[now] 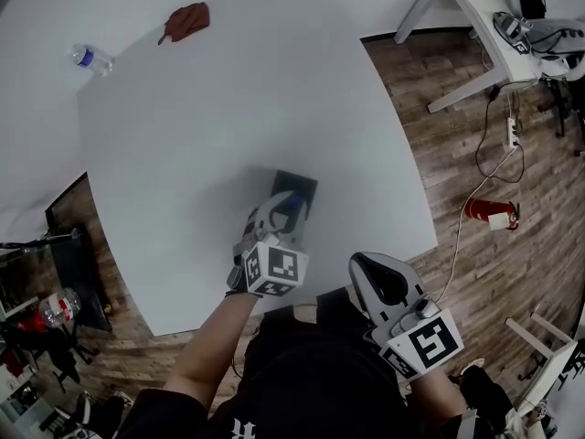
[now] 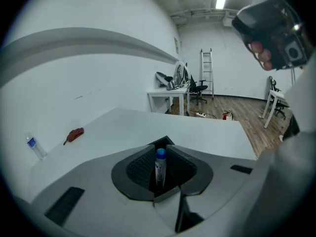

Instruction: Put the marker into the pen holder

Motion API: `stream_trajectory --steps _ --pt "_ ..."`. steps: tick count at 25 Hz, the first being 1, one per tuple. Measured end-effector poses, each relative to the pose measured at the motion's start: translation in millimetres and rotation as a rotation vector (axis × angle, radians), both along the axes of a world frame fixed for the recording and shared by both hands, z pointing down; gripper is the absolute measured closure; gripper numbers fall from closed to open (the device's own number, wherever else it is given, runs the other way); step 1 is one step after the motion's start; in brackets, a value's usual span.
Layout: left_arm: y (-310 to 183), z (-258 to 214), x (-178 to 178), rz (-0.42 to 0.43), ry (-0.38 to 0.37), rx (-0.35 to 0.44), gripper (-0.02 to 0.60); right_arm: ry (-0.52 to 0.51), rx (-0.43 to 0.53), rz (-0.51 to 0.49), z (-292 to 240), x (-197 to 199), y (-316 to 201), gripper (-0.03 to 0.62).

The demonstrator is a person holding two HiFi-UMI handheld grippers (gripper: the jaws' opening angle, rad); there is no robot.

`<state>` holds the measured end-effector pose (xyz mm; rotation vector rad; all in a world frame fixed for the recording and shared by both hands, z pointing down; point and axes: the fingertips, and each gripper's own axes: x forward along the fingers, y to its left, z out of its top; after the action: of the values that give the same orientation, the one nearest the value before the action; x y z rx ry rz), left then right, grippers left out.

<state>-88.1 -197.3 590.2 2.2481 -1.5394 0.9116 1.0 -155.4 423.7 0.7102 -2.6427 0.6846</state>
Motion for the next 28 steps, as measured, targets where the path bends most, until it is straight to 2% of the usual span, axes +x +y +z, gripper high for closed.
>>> stream_trajectory --steps 10,18,28 --pt "-10.1 -15.8 5.9 0.004 0.014 0.021 0.515 -0.006 -0.001 -0.003 0.4 2.7 -6.8 0.577" --pt "-1.8 -40.5 -3.3 -0.023 0.015 0.076 0.515 -0.008 0.020 -0.031 0.3 -10.2 1.2 0.577" --pt "27.5 -110.8 -1.7 -0.040 0.146 0.151 0.543 -0.002 0.092 -0.043 -16.0 -26.9 19.0 0.577"
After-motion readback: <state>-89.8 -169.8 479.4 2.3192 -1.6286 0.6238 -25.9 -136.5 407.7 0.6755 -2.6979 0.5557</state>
